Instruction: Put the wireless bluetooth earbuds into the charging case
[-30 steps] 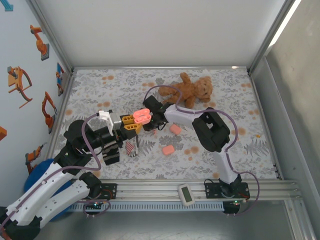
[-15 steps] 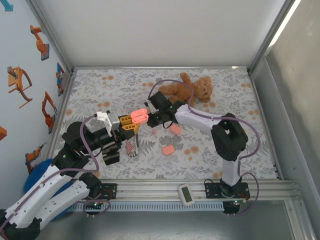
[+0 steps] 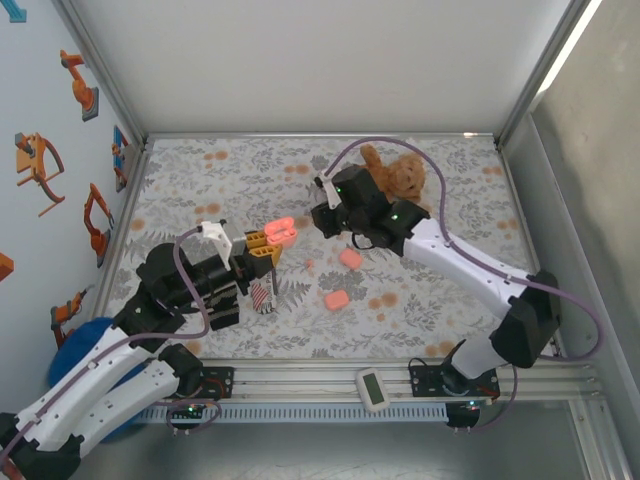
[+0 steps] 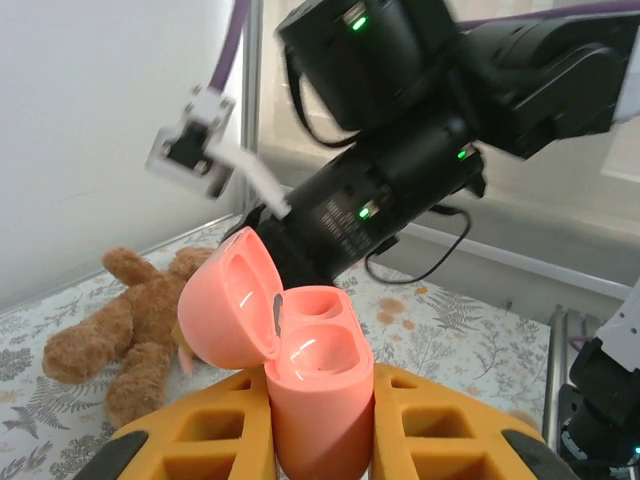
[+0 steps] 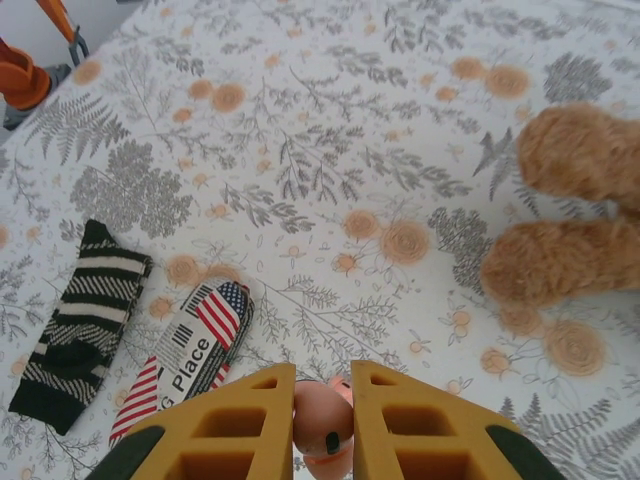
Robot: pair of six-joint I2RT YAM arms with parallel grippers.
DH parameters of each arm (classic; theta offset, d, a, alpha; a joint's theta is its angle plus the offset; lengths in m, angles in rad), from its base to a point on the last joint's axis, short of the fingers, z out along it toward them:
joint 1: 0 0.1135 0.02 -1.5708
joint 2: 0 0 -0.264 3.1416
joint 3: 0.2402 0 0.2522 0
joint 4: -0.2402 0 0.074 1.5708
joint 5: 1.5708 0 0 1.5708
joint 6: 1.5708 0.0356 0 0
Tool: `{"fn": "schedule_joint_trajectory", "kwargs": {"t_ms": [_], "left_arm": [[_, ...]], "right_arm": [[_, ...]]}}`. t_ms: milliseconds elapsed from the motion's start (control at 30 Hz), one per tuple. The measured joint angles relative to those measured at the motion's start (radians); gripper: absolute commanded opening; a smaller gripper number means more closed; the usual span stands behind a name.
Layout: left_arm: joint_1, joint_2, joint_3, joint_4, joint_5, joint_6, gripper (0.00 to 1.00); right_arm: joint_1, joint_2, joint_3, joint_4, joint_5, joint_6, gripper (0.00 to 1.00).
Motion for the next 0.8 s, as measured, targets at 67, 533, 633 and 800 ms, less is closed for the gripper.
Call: {"fn": "schedule_joint_trajectory", "kwargs": {"t_ms": [67,533,633,800], "left_arm": [[0.0,0.009,-0.003,0.01,-0.006,-0.005,0.02],[0.0,0.16,-0.007,0.142,-0.006,-0.042,0.01],[0.0,0.195,-0.007,0.173,0.002,-0.049,0.01],[0.0,0.242,-0.007,0.22,0.024,-0.057,0.01]], "right_arm": [[0.0,-0.045,0.0,-0.012,0.012,-0.011,0.17],[0.0,-0.266,0.0,-0.008,-0.026,-0.082,0.16],[0.001,-0.283,0.0,0.007,-0.06,-0.094,0.16],[0.025,-0.296,0.0,0.045,-0.093,-0.116,0.16]]}}
